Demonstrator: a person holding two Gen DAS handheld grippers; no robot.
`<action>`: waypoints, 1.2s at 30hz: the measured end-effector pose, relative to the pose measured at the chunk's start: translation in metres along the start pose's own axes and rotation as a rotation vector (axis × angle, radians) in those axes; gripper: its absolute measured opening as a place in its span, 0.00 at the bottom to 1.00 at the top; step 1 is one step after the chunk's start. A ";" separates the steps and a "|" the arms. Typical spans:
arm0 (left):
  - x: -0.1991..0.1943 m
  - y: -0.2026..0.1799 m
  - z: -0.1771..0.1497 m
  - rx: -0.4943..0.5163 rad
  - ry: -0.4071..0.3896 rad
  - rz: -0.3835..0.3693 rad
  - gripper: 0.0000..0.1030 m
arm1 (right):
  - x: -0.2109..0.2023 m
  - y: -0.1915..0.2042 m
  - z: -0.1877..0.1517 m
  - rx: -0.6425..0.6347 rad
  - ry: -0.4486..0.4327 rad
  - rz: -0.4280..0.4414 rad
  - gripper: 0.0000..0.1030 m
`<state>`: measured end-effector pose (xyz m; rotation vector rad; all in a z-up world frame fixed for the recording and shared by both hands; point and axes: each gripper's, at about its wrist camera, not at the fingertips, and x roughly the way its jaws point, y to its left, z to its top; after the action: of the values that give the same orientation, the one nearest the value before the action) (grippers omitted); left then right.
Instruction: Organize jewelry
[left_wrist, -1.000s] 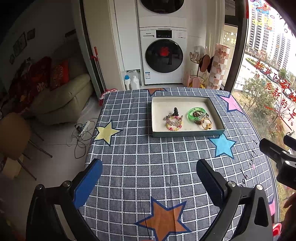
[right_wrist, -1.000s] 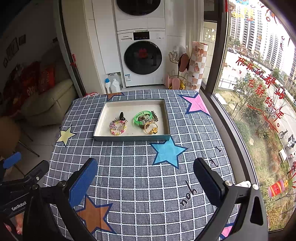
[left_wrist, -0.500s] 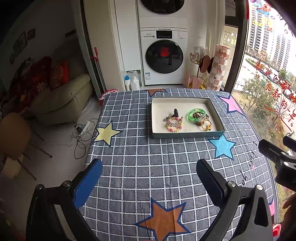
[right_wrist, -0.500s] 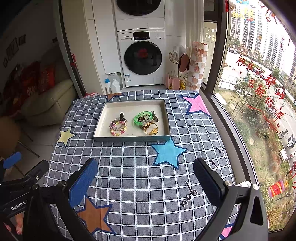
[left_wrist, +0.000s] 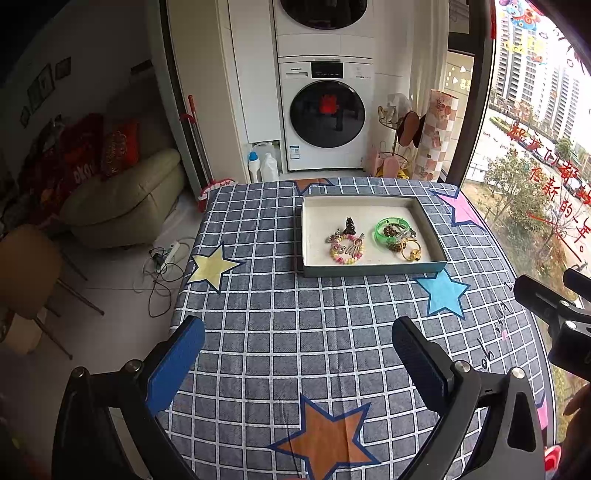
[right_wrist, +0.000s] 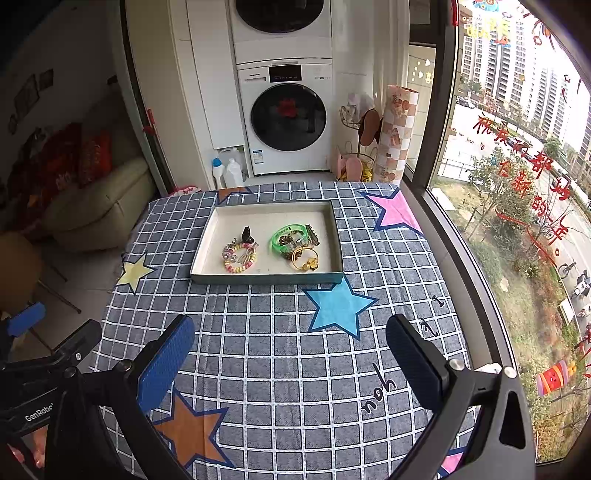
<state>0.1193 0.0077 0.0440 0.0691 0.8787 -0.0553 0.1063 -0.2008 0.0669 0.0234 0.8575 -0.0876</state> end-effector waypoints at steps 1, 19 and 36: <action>0.000 0.000 0.000 0.000 0.000 0.002 1.00 | 0.000 0.000 0.000 0.001 0.000 0.000 1.00; -0.001 0.000 0.003 -0.007 -0.001 -0.003 1.00 | 0.000 0.002 0.002 -0.002 -0.001 -0.001 1.00; -0.003 0.001 0.006 -0.004 -0.002 -0.001 1.00 | 0.000 0.002 0.003 -0.002 0.001 0.002 1.00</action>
<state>0.1221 0.0080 0.0496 0.0644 0.8767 -0.0549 0.1090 -0.1987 0.0692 0.0228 0.8586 -0.0848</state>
